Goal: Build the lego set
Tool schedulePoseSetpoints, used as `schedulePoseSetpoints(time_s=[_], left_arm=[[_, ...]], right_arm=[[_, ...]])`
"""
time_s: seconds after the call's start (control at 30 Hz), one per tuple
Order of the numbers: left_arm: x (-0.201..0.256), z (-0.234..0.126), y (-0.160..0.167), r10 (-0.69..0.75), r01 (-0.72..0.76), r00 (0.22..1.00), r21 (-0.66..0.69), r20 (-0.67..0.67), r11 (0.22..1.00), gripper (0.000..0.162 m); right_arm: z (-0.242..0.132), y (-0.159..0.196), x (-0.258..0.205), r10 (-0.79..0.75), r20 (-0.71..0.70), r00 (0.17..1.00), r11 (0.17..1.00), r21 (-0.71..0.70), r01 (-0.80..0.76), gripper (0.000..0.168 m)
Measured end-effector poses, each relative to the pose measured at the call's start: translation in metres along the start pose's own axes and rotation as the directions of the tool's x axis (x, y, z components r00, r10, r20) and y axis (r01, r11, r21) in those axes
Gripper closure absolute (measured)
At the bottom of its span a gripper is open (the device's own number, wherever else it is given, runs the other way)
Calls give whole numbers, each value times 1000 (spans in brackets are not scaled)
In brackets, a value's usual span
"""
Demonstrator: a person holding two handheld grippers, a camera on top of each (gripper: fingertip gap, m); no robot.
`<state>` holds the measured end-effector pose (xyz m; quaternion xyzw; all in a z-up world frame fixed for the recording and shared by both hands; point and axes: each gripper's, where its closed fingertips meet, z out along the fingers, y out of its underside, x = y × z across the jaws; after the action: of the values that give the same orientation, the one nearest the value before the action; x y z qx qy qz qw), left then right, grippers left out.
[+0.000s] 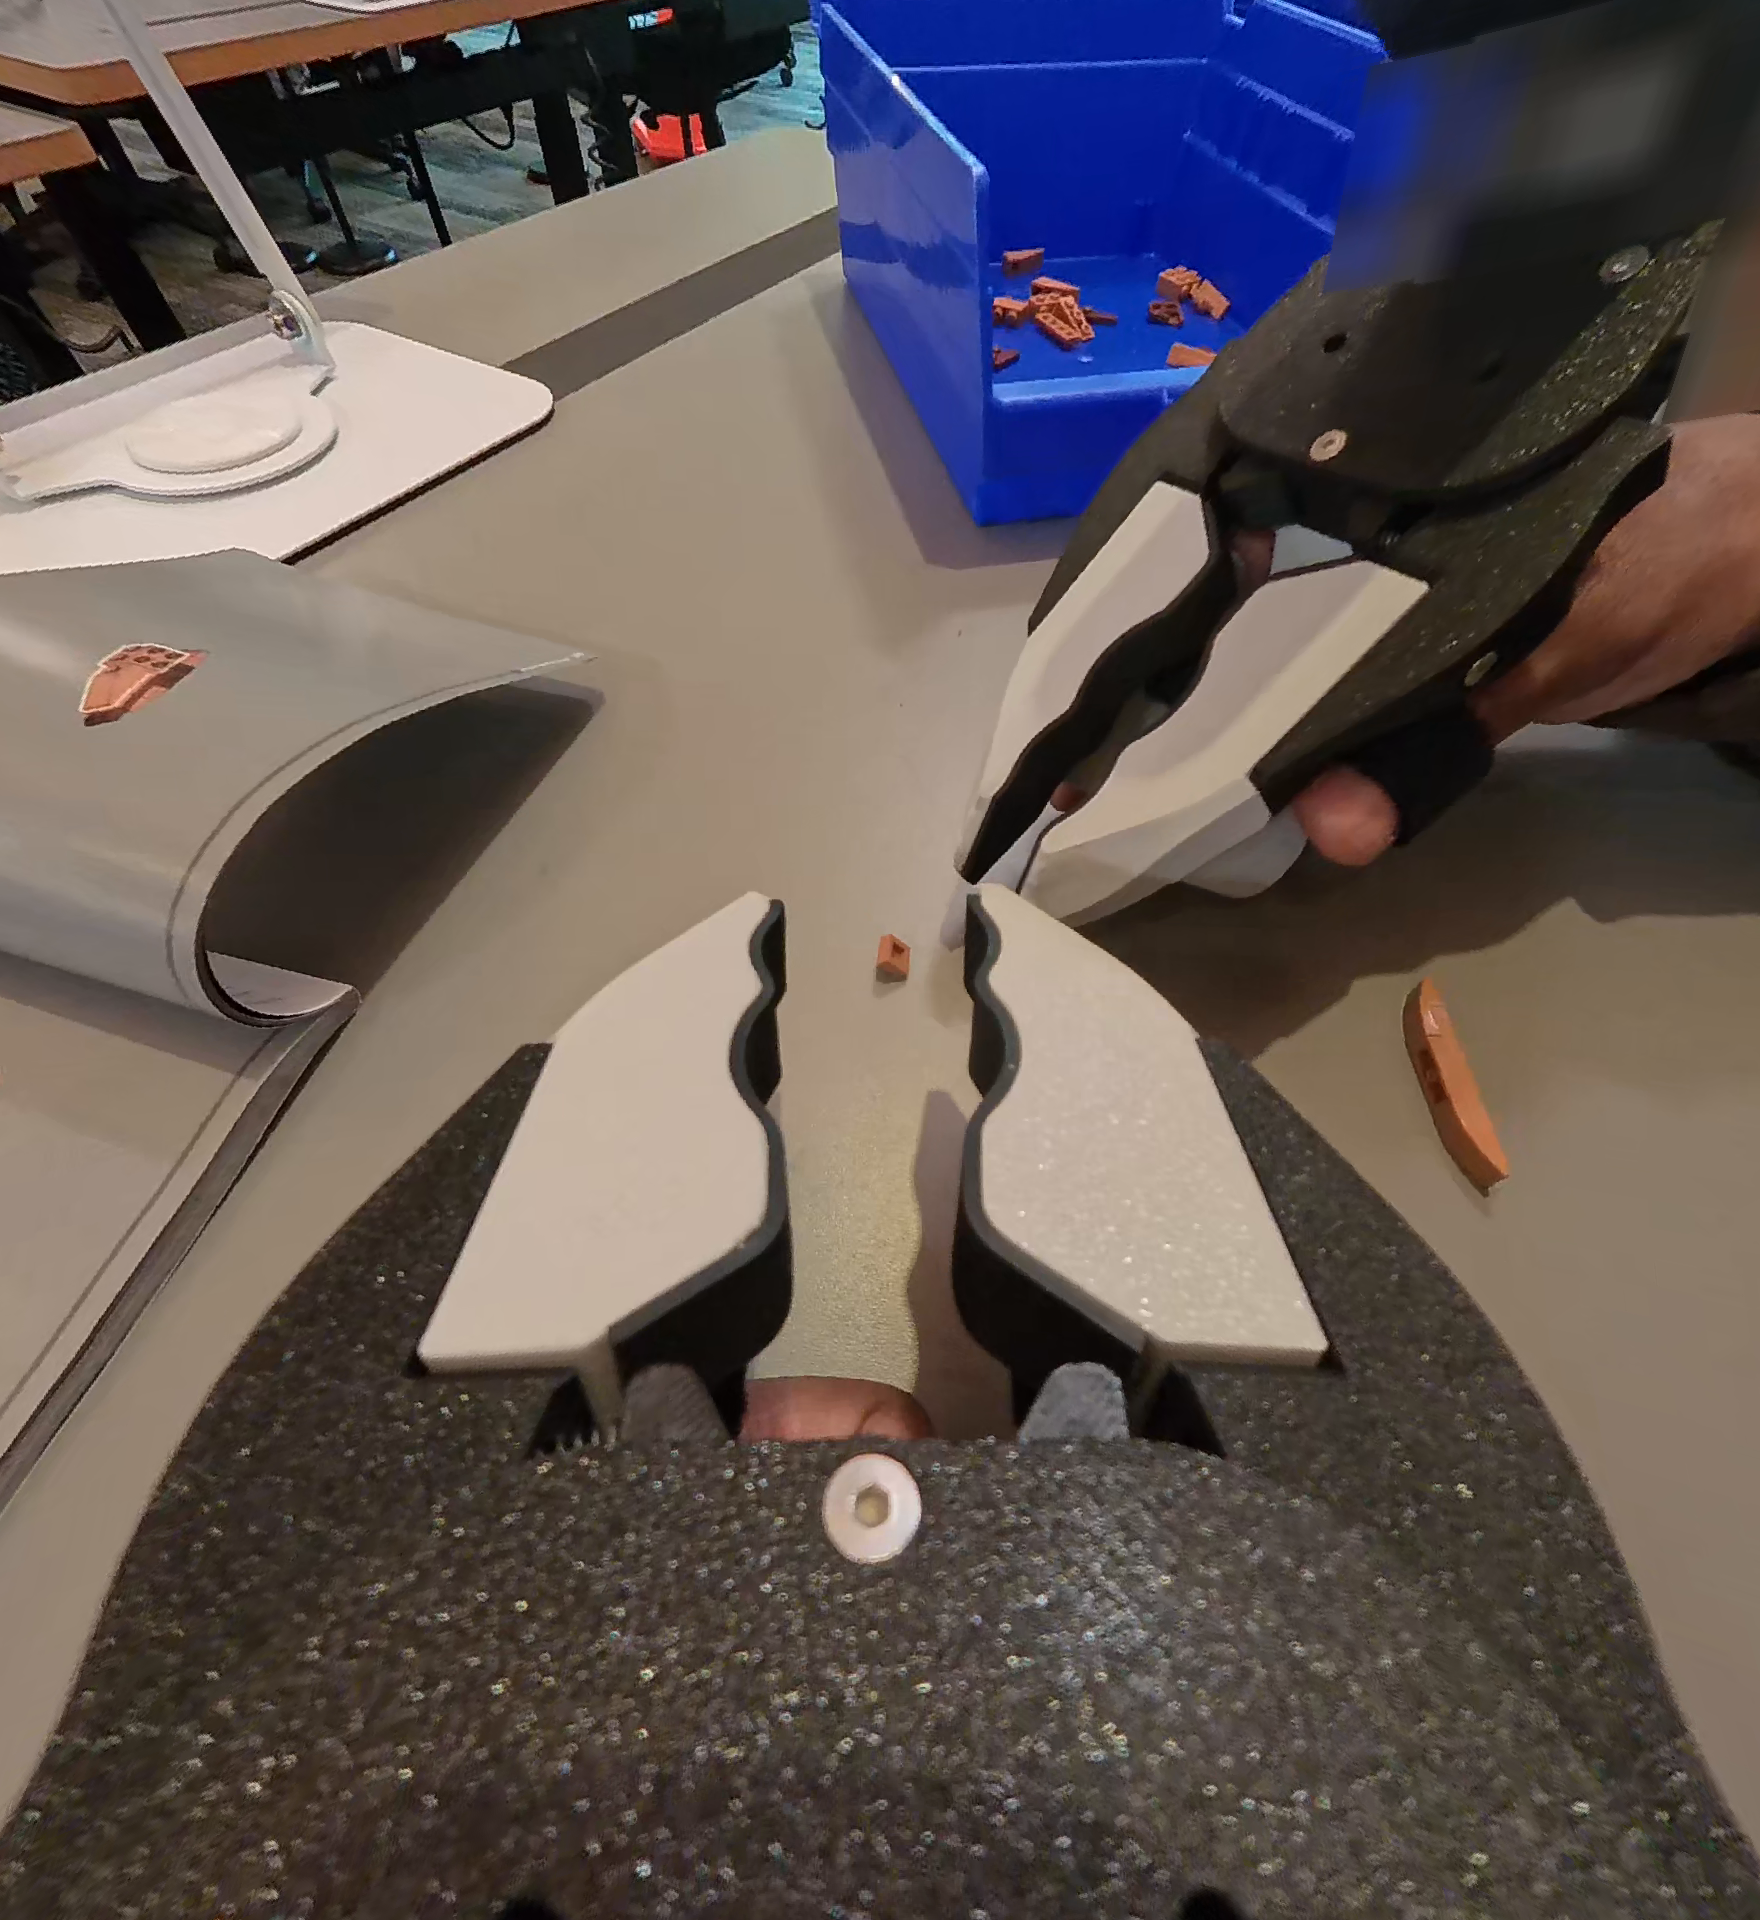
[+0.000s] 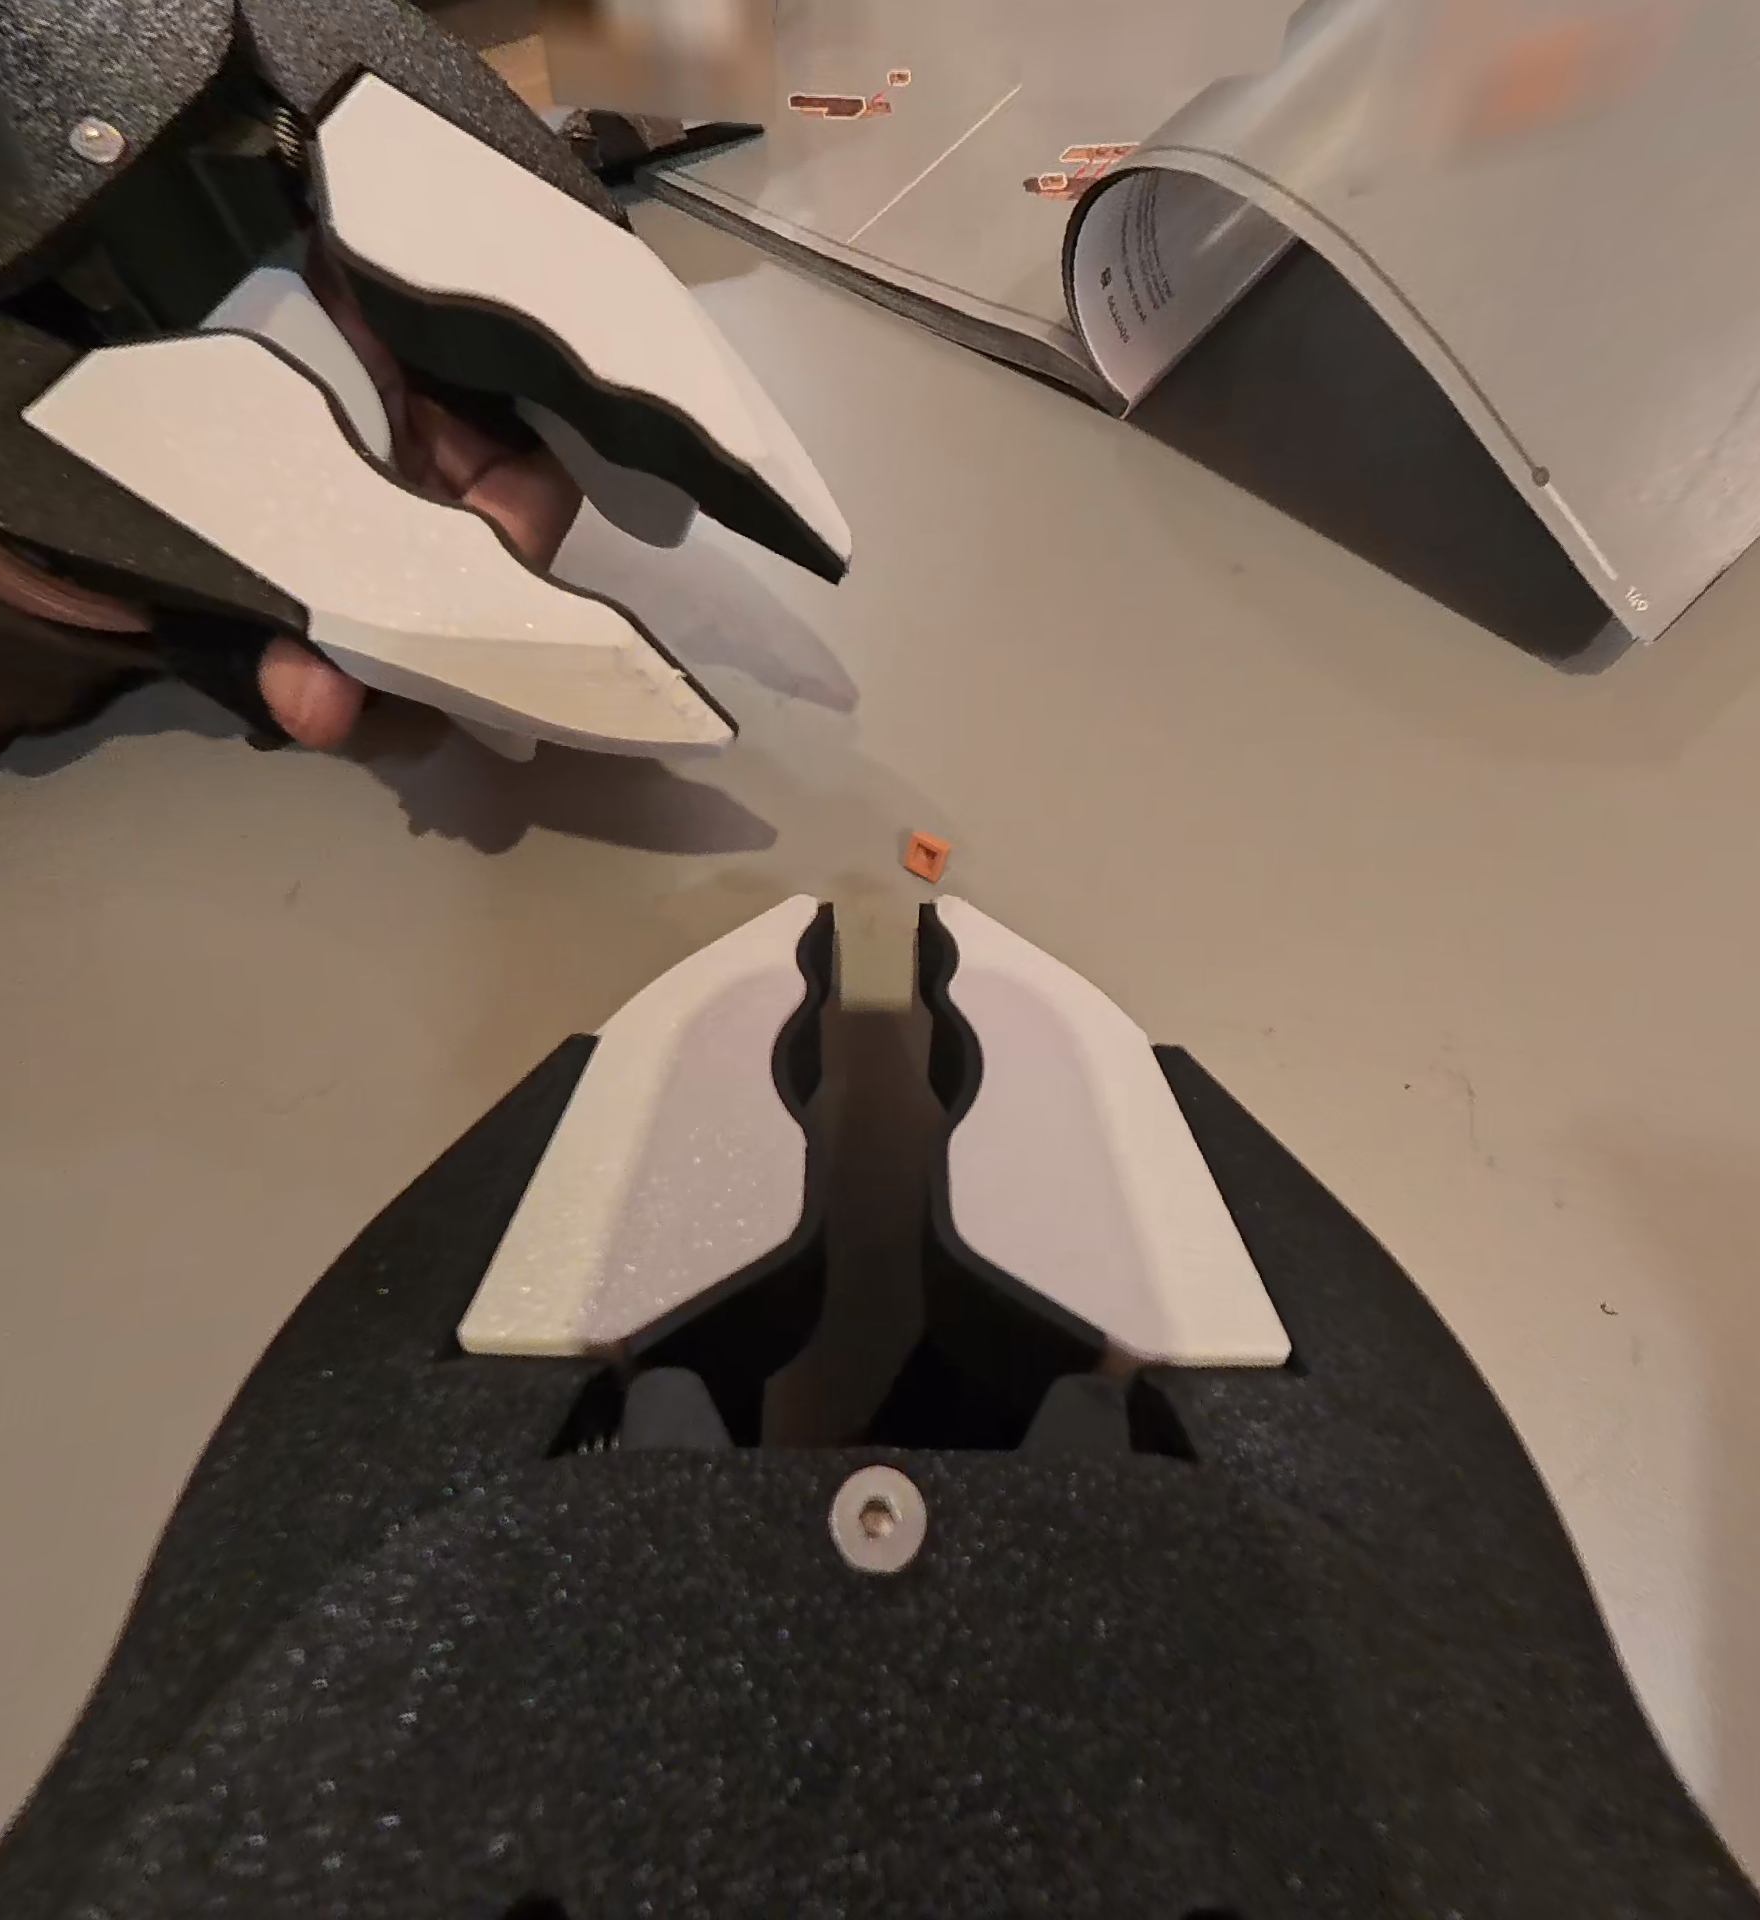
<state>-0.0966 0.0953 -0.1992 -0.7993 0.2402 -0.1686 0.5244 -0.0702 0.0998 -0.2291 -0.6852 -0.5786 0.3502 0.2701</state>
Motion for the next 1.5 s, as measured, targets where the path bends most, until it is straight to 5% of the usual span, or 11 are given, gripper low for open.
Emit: schedulePoseSetpoints(time_s=[0.43,0.7,0.93,1.1,1.5], left_arm=[[-1,-1,-1,-9,9,1000,7,0,1000,129],[2,0,1,18,-18,1000,-9,1,1000,129],[2,2,4,23,-23,1000,-35,10,999,129],[-2,1,3,-11,11,1000,-22,6,1000,129],[-9,-1,1,-122,122,992,-2,-38,992,129]], right_arm=[[-17,-4,-8,-1,-22,1000,1000,9,1,147],[-136,-3,-17,-244,-226,943,965,-151,214,147],[-222,1,81,-258,-308,916,938,-308,161,146],[-208,33,141,-128,-214,968,922,-387,36,143],[-147,73,202,-263,-33,964,802,-563,200,136]])
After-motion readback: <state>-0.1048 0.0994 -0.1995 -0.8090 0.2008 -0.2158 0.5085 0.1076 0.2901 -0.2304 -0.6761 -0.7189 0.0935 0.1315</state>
